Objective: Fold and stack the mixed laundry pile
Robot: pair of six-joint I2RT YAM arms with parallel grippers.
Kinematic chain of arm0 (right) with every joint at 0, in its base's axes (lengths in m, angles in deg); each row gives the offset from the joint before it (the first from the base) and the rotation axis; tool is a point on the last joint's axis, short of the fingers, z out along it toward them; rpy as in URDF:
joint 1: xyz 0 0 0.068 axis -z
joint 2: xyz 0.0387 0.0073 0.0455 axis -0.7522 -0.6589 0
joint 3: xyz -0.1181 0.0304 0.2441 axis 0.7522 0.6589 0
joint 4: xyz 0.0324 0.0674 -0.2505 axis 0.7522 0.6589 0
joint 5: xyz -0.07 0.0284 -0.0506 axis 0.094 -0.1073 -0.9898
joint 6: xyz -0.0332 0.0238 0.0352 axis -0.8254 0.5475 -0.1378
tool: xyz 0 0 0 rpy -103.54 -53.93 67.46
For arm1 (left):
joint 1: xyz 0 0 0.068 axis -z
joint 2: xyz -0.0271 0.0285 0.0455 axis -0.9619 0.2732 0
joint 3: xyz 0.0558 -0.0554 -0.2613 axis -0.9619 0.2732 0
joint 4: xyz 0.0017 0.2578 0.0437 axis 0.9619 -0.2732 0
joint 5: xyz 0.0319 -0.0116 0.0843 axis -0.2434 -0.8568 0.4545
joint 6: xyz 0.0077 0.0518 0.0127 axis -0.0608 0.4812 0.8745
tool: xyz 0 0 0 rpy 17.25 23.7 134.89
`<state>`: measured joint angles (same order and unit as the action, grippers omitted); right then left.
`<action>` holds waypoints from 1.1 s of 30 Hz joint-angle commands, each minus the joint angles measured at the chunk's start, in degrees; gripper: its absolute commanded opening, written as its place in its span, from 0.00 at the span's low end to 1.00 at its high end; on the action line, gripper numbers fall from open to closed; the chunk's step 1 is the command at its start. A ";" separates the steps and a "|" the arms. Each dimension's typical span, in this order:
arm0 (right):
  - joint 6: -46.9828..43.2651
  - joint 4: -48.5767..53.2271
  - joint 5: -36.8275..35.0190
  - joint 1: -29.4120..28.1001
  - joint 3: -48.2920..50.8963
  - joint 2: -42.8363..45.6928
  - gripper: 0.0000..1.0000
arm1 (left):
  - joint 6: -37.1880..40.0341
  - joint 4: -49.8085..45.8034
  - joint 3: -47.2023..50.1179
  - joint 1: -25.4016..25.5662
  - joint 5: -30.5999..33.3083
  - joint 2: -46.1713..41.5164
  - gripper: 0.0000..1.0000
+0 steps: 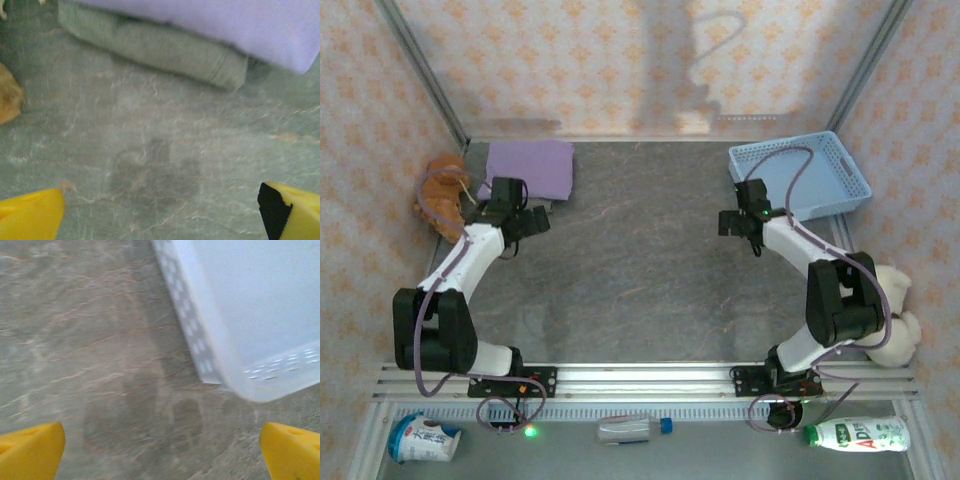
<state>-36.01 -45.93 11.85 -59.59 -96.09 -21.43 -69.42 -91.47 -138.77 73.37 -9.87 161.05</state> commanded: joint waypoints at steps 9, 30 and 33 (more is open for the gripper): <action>-4.91 -36.52 -4.87 3.62 14.05 -1.74 1.00 | 9.79 48.82 21.83 2.84 11.14 1.52 1.00; 0.73 -59.87 3.45 10.54 29.33 1.95 1.00 | 13.34 68.66 29.65 5.25 15.27 6.32 1.00; 0.65 -60.00 3.44 10.48 29.33 1.84 1.00 | 13.17 68.33 29.51 5.22 15.14 6.28 1.00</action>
<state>-35.96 -103.50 15.50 -48.77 -66.61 -19.99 -57.36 -25.07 -107.98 78.29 3.66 167.74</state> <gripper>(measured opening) 0.995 0.998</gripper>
